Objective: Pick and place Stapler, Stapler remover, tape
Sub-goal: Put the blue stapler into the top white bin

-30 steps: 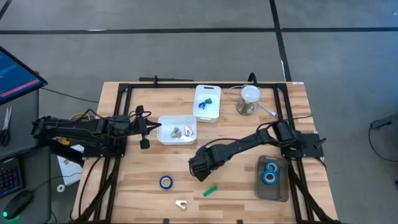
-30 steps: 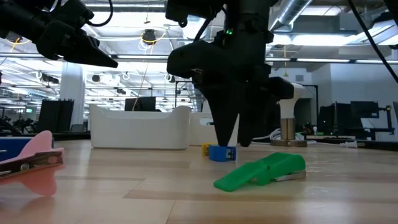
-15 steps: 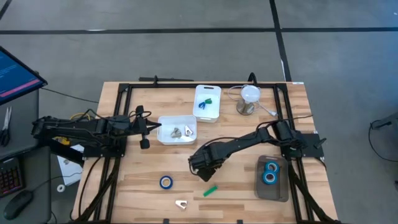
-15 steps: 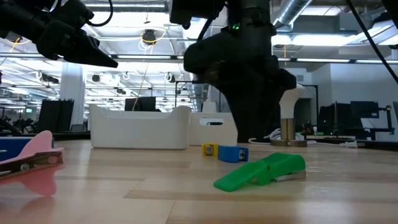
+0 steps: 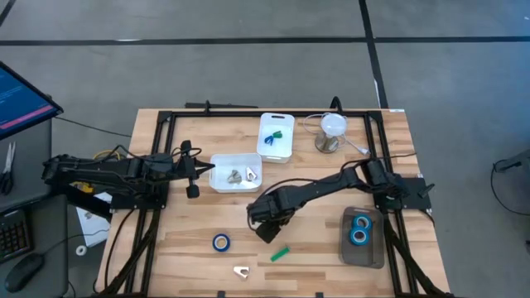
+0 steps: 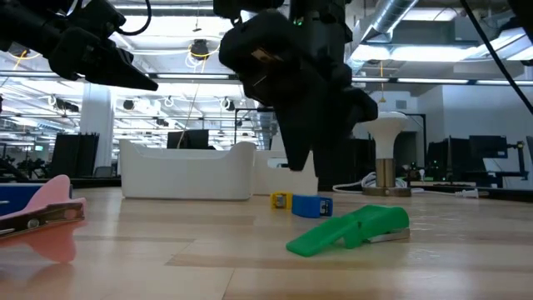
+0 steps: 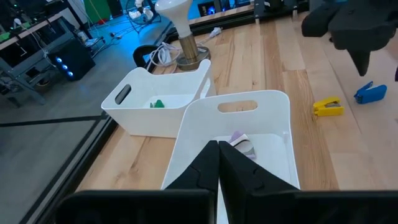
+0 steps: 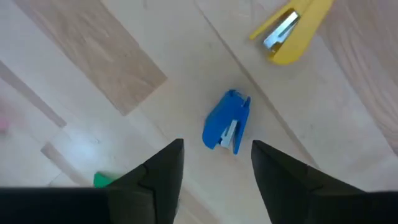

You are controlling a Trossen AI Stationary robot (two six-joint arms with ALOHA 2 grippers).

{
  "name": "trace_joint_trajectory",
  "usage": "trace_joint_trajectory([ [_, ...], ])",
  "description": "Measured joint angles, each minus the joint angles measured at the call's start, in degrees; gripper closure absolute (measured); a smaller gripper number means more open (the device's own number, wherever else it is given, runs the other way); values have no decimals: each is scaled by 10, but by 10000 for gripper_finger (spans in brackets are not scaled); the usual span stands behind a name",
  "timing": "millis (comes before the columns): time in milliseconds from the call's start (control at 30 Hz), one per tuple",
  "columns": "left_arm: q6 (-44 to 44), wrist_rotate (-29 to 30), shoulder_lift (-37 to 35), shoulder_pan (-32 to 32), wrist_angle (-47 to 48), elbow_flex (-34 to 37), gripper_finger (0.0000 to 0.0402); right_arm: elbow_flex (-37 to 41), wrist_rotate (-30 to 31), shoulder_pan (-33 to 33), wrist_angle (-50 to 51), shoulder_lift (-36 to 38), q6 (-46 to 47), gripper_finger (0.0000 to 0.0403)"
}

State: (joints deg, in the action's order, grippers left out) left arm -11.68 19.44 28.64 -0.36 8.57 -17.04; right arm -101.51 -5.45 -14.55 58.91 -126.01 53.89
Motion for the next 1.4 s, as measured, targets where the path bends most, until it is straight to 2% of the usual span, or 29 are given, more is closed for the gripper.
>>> trace_joint_trajectory([
  [267, 0, 0, 0, 0, 0, 0, 400, -1, 10, 0, -11, -47, -15, 183],
  [400, 1, 0, 0, 0, 0, 0, 400, -3, 13, -1, -10, -58, -21, 180],
  [533, 2, 0, 0, 0, 0, 0, 400, -2, 32, -1, -6, -59, -29, 208],
  [767, 2, 0, 0, 0, 0, 0, 400, 0, 47, -1, 3, -51, -39, 303],
  [867, 2, 0, 0, 0, 0, 0, 400, 0, 53, -1, 7, -51, -50, 330],
  [1033, 2, 0, 0, 0, 1, 0, 400, 1, 67, 3, 28, -44, -67, 339],
  [1400, 2, 0, 8, 0, 1, 0, 400, 0, 171, 23, 105, 26, -102, 334],
])
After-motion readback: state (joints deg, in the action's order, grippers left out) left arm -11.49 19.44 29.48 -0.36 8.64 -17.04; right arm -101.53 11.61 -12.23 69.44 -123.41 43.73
